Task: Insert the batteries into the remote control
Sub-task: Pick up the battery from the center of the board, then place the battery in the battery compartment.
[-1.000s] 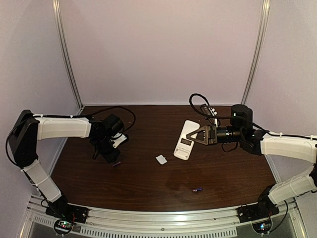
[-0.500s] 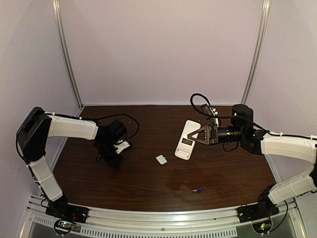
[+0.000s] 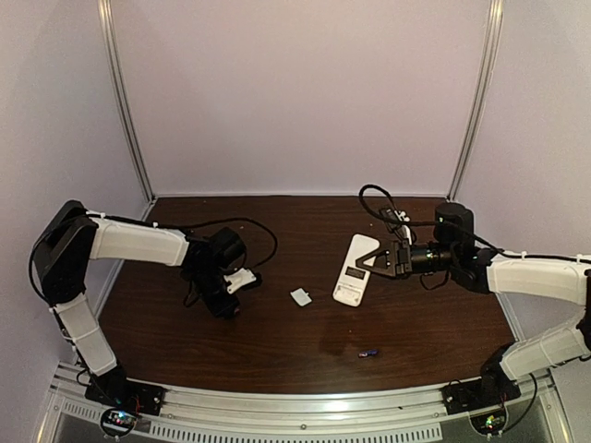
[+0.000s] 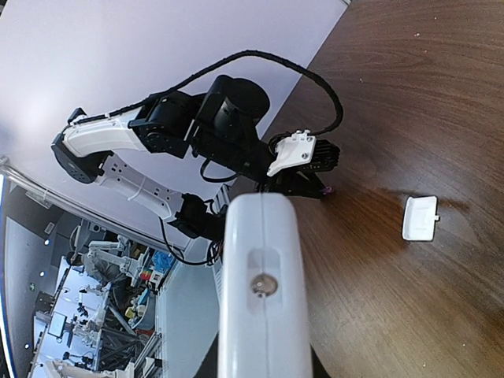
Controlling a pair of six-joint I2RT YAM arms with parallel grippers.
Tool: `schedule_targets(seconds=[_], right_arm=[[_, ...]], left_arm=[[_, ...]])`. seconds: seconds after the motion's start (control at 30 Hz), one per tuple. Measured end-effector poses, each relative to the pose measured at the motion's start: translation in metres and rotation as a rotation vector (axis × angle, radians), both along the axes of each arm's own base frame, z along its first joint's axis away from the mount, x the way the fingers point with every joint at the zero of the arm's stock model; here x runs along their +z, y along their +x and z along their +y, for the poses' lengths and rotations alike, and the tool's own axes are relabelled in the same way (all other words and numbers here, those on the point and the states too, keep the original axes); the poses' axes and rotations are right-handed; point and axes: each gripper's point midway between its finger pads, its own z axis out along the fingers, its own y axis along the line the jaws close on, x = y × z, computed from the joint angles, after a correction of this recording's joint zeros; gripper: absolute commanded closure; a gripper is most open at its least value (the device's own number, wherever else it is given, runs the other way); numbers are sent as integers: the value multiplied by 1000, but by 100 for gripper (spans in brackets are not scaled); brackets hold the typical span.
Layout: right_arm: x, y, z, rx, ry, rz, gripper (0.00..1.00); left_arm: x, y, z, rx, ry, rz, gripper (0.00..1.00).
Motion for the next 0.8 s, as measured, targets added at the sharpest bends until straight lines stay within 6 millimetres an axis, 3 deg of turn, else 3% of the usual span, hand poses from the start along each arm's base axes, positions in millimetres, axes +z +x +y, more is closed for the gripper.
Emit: schedule_targets(seconds=[0.17,0.37,0.57,0.7,0.8], right_arm=[[-9,-4,-1,7,-8,46,100],[-20,-5,0,5,-16,124,100],[-34,-10,9,7,-41,206,100],[-42,-13,16,3,-59,249,100],[-51,-16,21,-4,-80,280,100]], left_arm=[[18,-18,-30,-164,-41,-66,100],[93,-46,-87,-434,-221,-279,100],[154,-61,-123,-599,-307,-461,100],[175,-69,-146,-663,-290,-527,100],[177,-77,-161,-704,-249,-558,100]])
